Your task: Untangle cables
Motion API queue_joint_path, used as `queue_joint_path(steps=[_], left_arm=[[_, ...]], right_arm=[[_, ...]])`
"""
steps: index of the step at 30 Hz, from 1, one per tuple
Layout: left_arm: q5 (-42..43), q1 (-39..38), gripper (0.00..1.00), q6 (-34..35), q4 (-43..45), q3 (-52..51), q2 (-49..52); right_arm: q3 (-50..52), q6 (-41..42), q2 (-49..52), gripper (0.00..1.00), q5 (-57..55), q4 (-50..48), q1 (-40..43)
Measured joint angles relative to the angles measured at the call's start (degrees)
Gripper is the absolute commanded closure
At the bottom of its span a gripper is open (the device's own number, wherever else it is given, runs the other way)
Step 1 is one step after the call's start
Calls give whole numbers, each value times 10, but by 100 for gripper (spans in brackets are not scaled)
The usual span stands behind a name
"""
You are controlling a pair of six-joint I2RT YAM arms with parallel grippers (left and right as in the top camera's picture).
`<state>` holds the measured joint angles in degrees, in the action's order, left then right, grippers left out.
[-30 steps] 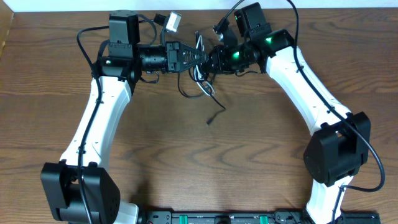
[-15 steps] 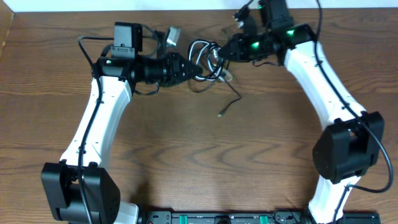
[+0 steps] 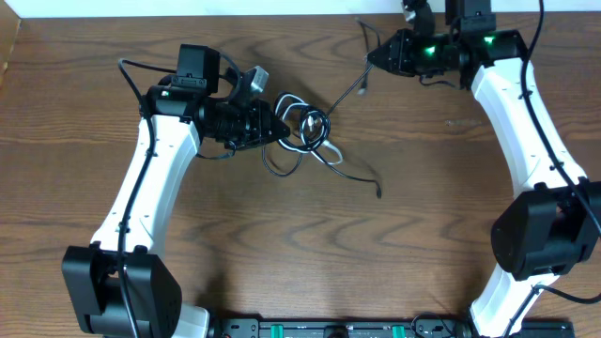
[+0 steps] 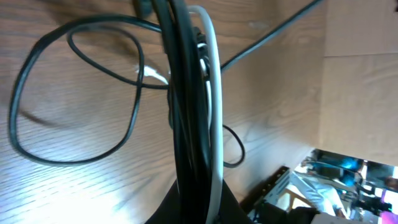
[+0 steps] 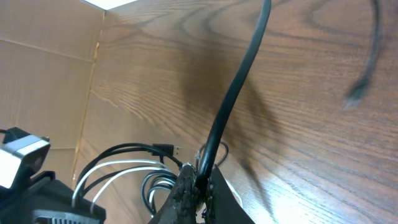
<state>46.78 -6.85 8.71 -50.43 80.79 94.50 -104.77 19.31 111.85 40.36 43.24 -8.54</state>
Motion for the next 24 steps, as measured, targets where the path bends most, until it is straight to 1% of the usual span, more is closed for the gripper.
queue_joint_path(steps=[8, 12, 14, 17, 24], left_arm=[[-27, 0, 93, -13, -2, -5, 0], [-72, 0, 93, -13, -7, -5, 0], [-109, 0, 92, -8, -8, -7, 0], [-141, 0, 93, 1, -7, -15, 0], [-172, 0, 93, 5, -7, -24, 0]], right_arm=[[0, 6, 0, 99, 17, 11, 1], [-16, 6, 0, 99, 42, 15, 7], [-41, 4, -3, 99, 59, 19, 23], [-68, 2, -28, 99, 74, 30, 60], [-85, -9, -124, 99, 74, 86, 149]])
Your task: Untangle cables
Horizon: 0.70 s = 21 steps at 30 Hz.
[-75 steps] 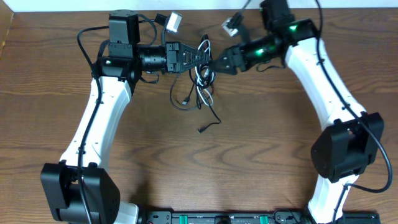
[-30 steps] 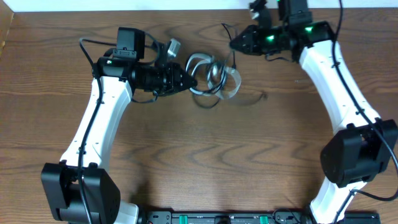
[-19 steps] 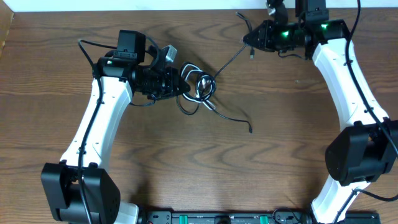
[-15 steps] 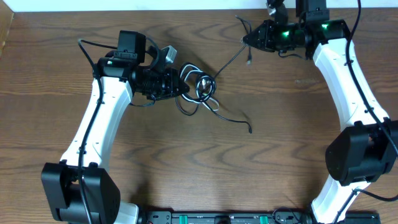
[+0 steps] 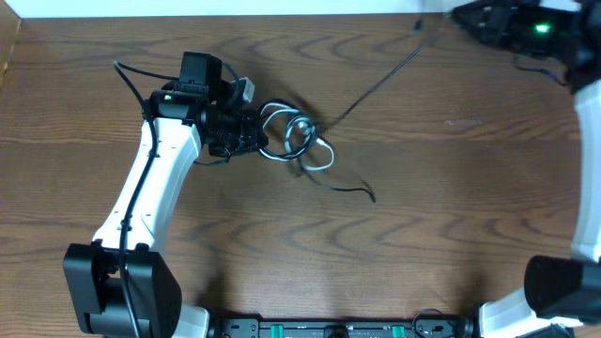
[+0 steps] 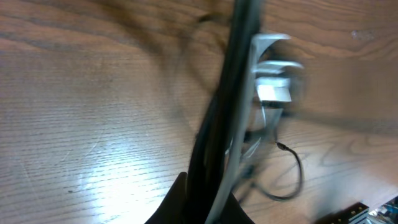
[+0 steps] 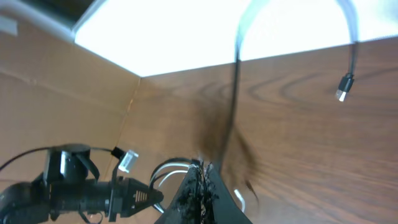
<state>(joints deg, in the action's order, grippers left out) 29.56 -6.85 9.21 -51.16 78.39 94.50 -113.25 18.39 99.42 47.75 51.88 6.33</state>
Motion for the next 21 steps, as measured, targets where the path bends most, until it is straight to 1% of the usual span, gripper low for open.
queue_joint_path(steps=[7, 12, 17, 19, 20, 21], left_arm=[[-24, 0, 93, 0, -1, 0, 0], [-29, 0, 93, 0, 0, 0, 0], [-28, 0, 92, 14, 6, 0, 0], [-23, -2, 83, 20, 11, -1, 0], [-21, -5, 68, 24, 12, 0, 0], [-18, -10, 57, 27, 13, 0, 0]], right_arm=[[-3, -2, -16, 99, -3, 10, 64], [-3, -2, -16, 98, 15, 11, 105], [-3, -21, -16, 83, 15, 54, 107], [-3, -29, -16, 77, 4, 71, 95], [-3, -33, -16, 74, -6, 77, 85], [-3, -35, -16, 71, -16, 82, 75]])
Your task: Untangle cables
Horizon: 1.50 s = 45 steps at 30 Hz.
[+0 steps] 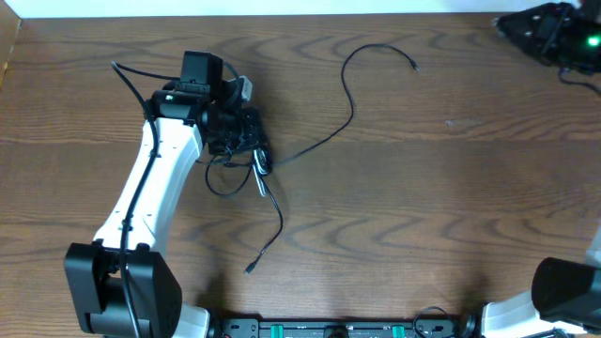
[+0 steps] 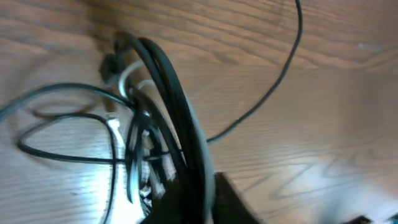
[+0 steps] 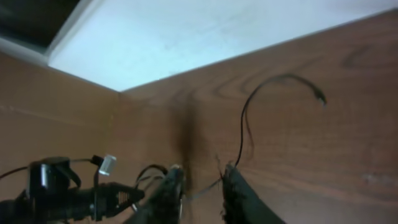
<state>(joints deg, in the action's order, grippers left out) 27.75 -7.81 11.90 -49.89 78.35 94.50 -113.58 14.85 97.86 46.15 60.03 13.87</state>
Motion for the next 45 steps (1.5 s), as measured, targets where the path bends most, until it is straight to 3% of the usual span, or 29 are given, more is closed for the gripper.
queue_joint_path(steps=[4, 7, 13, 18, 22, 37, 39, 45], left_arm=[[-12, -47, 14, 3, 0, 0, 0], [-47, -91, 11, 6, -2, 0, 0], [-131, -132, 13, 27, -11, 0, 0], [-165, -93, 30, 59, -22, 0, 0], [-158, -63, 37, 67, -35, 0, 0], [-126, -64, 45, 95, -34, -23, 0], [-126, -62, 49, 104, -26, -37, 0], [-95, -34, 55, 124, 13, -68, 54]], right_arm=[[0, -7, 0, 58, -45, 13, -39], [0, -10, 0, 55, -83, 22, -65], [0, -11, 0, 53, -151, 48, -106], [1, -11, 1, 52, -183, 58, -145], [1, -11, 16, 52, -204, 70, -187], [9, -11, 209, 56, -216, 83, -380], [9, -10, 224, 57, -216, 83, -397], [9, 0, 280, 60, -216, 64, -433]])
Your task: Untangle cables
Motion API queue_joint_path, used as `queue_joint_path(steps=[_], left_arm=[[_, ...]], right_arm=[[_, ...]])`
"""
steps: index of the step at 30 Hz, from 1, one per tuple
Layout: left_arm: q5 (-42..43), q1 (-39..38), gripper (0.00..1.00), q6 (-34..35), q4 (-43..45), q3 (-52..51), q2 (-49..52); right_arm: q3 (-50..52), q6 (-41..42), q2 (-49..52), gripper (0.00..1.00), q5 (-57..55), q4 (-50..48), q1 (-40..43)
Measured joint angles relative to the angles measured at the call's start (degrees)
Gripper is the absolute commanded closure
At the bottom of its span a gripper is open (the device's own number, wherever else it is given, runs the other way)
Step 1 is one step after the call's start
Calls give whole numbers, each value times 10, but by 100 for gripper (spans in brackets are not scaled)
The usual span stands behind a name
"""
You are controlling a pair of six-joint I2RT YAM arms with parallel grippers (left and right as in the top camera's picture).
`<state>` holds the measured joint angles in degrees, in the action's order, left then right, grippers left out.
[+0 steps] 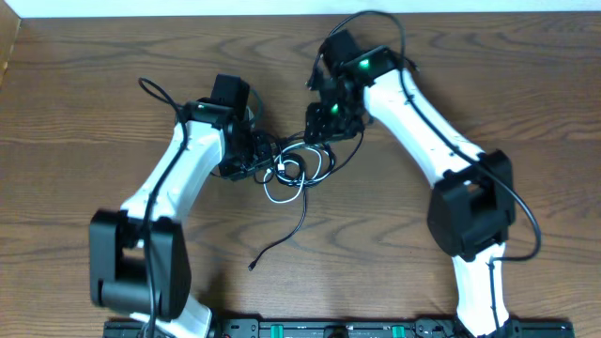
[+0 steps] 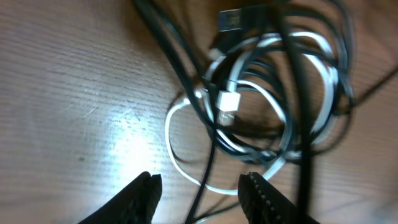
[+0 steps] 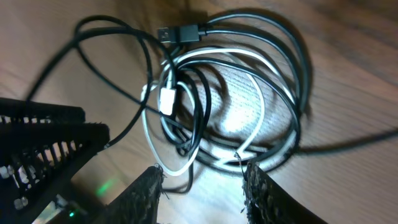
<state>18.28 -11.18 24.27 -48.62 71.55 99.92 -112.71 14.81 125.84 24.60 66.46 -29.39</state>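
Note:
A tangle of black and white cables (image 1: 299, 171) lies mid-table, in coils with a white plug (image 2: 228, 102) and a black USB plug (image 3: 177, 31). My left gripper (image 1: 266, 158) is at the tangle's left edge. In the left wrist view it (image 2: 202, 194) stands open just short of the coils, with one black strand running between the fingers. My right gripper (image 1: 320, 130) hangs over the tangle's upper right. In the right wrist view it (image 3: 205, 186) is open above the coils and holds nothing.
A black cable end (image 1: 278, 239) trails from the tangle toward the table's front. The left gripper's dark body (image 3: 43, 146) shows close beside the coils in the right wrist view. The white wall edge (image 1: 188, 7) bounds the back of the table.
My left gripper was shut on the cable bundle and is now open beside it. My right gripper was open at the far right back corner and is now open over the tangle.
First my left gripper held the bundle and my right was shut on a black cable near the back. Then the right stood at the far right corner with that cable stretched out. Then it was open, the cable lying loose. Now both grippers are open at the tangle.

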Motion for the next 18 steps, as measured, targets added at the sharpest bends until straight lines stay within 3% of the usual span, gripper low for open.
queue_joint_path(steps=[12, 18], left_arm=[[72, -18, 55, -6, 63, -8, 54], [82, -52, 60, -8, 104, -8, 101]], right_arm=[[1, 11, 57, 65, 0, -9, -12], [1, 13, 57, 69, 2, 2, 26]])
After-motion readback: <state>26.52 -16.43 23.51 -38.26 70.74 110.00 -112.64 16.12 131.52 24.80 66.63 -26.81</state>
